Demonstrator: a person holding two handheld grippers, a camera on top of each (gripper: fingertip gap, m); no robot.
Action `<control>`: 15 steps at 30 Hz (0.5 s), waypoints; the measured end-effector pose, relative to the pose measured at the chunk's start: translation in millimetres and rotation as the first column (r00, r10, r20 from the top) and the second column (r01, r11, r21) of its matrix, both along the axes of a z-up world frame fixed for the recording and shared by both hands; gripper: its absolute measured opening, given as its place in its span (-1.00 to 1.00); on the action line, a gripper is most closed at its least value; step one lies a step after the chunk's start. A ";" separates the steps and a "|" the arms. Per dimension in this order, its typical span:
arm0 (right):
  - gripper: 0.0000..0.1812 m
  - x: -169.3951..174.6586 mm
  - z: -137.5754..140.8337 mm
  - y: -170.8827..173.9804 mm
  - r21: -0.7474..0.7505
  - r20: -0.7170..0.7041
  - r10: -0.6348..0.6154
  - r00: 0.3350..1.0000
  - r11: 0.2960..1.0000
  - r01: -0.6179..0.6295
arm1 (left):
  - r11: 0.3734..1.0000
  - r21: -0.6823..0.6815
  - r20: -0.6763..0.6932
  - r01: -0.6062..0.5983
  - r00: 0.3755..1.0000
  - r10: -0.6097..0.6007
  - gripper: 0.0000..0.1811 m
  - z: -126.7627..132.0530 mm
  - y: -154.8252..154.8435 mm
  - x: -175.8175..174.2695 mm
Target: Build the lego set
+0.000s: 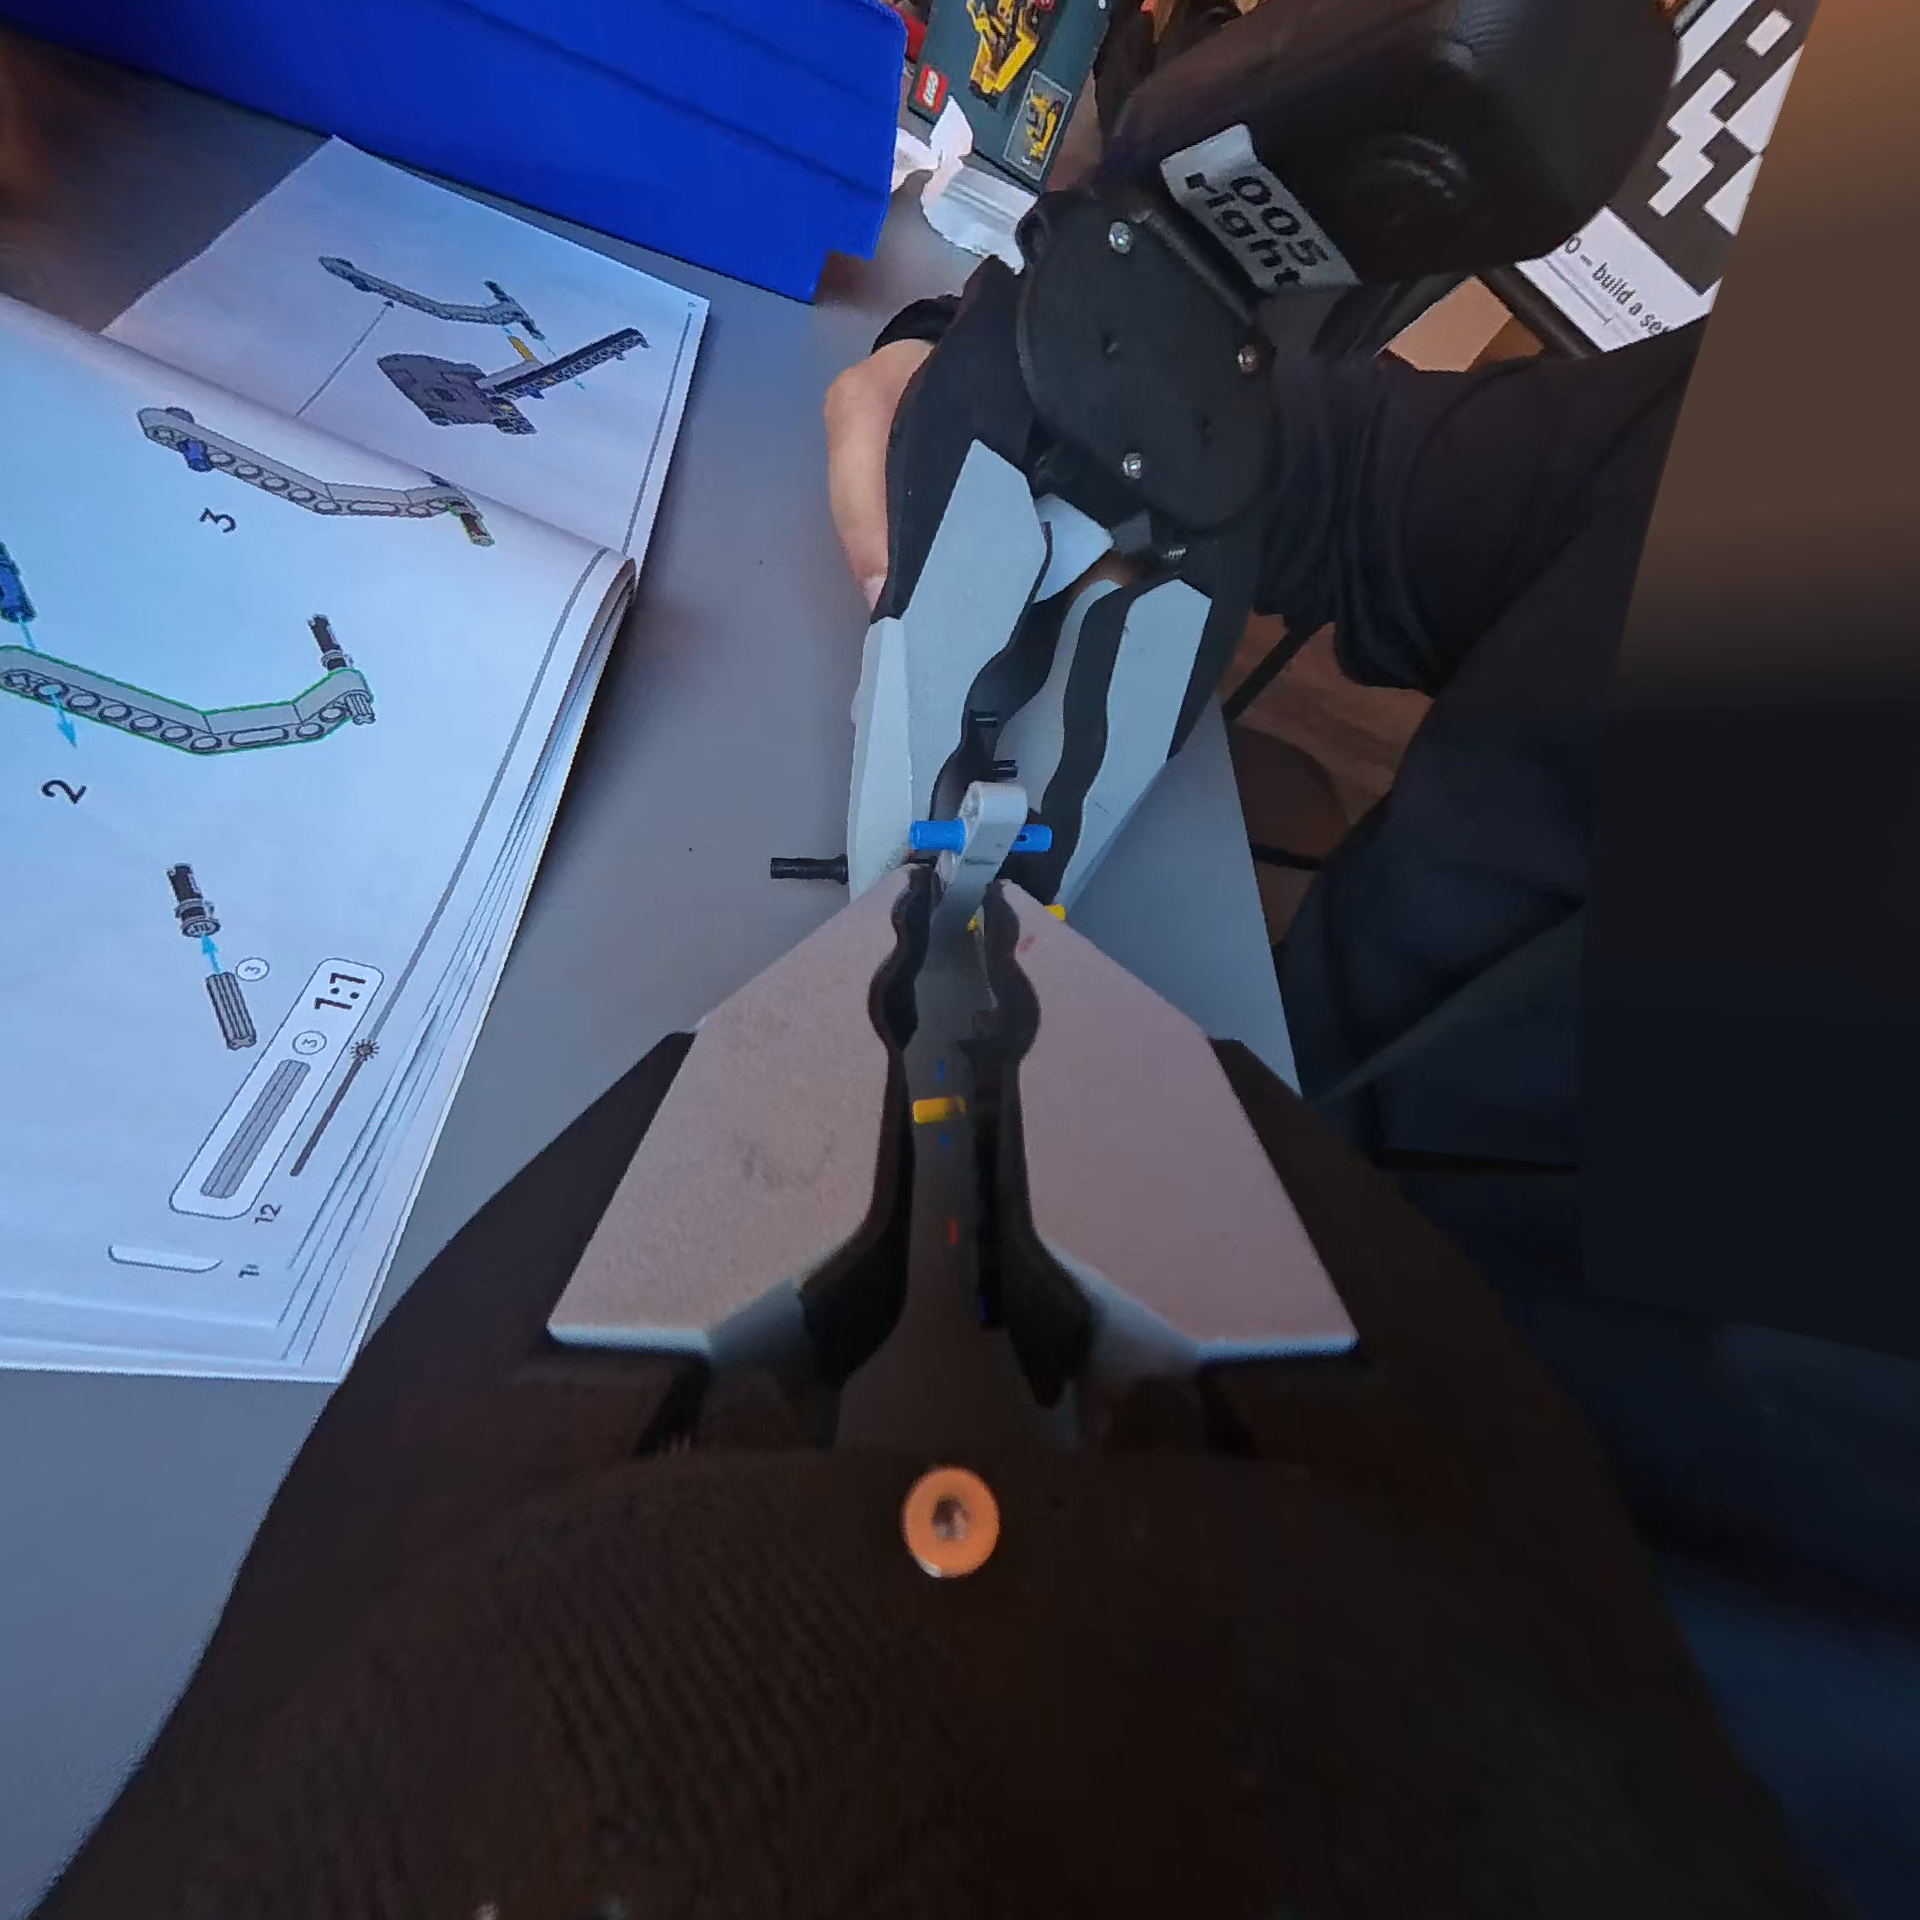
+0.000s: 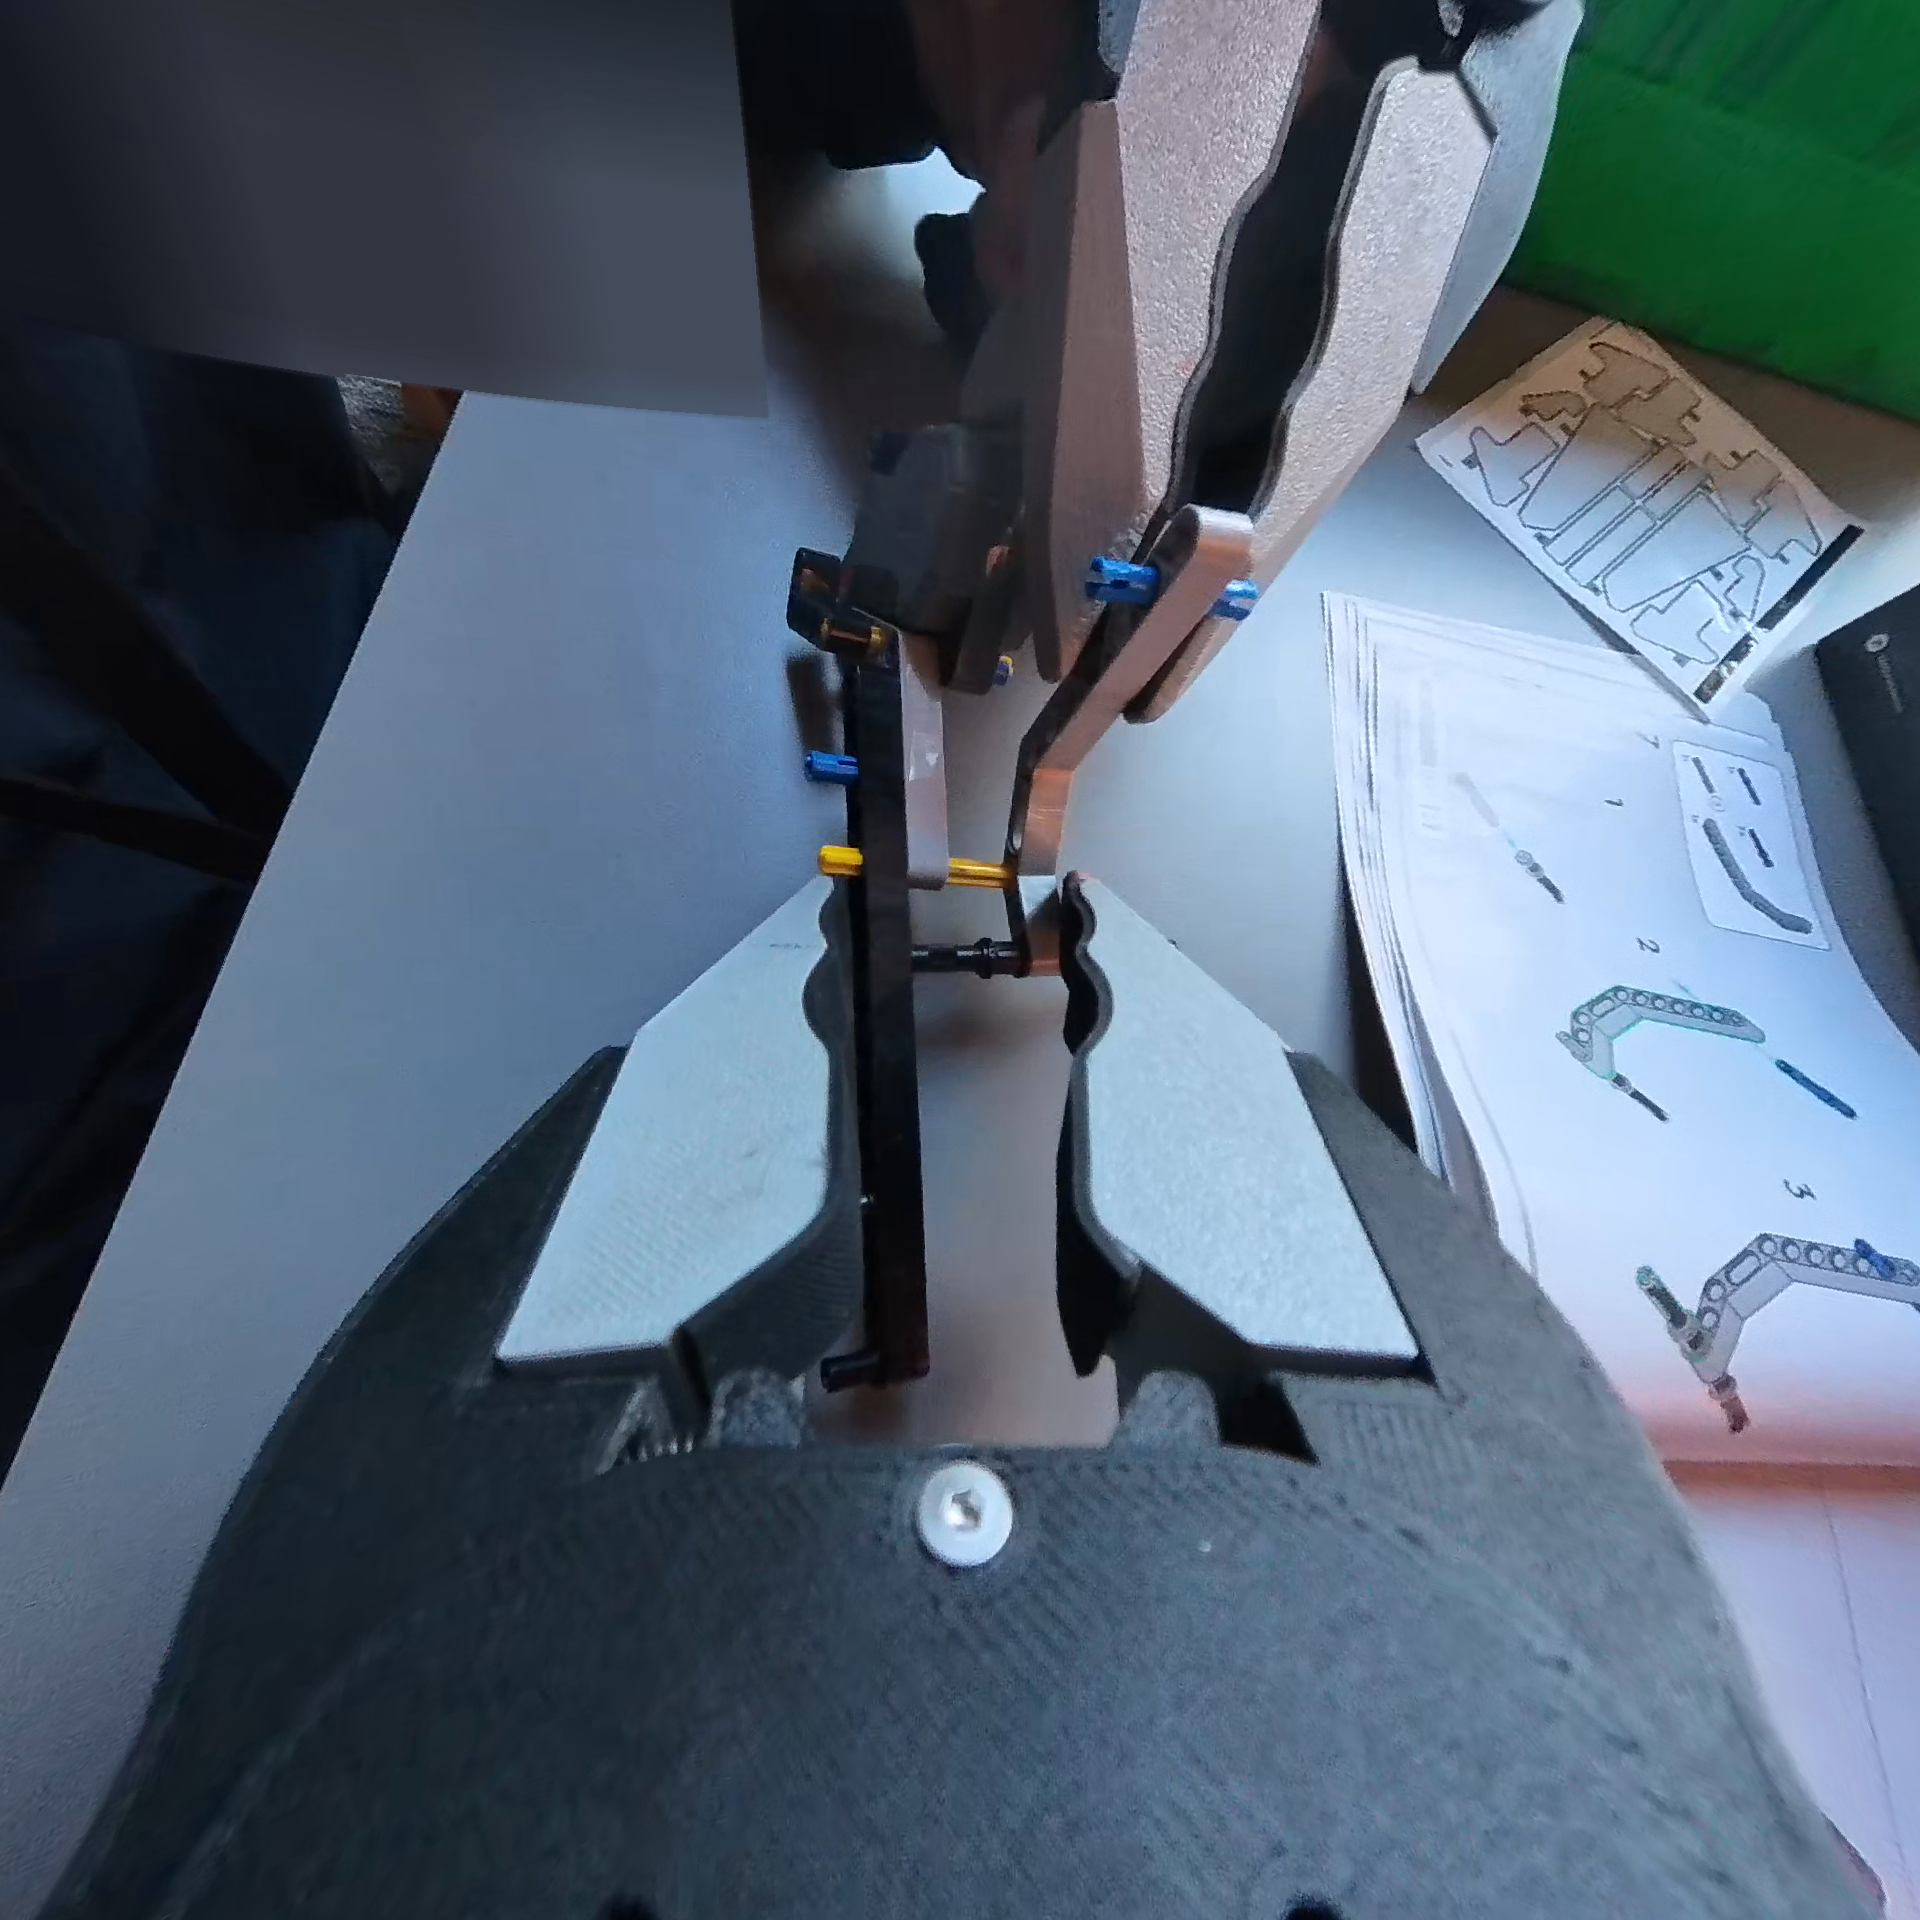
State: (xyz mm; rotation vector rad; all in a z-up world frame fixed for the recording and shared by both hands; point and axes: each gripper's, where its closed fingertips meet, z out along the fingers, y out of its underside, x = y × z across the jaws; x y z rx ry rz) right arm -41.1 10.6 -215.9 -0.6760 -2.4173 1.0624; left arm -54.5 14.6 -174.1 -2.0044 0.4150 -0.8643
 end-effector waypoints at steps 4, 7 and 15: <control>-0.58 -0.4 0.3 0.5 0.000 -0.001 -0.004 1.000 1.000 0.004 | 1.000 -0.001 0.008 -0.003 1.000 0.003 -0.90 0.5 0.6 0.3; -0.59 -0.3 -0.5 0.6 0.012 -0.008 -0.008 1.000 1.000 0.008 | 1.000 -0.007 0.013 -0.003 1.000 0.003 -0.90 0.0 0.2 1.4; -0.59 0.5 -1.0 -1.9 0.056 -0.041 -0.009 0.999 0.998 0.011 | 1.000 -0.019 0.060 0.007 0.998 -0.005 -0.90 2.1 -1.6 5.0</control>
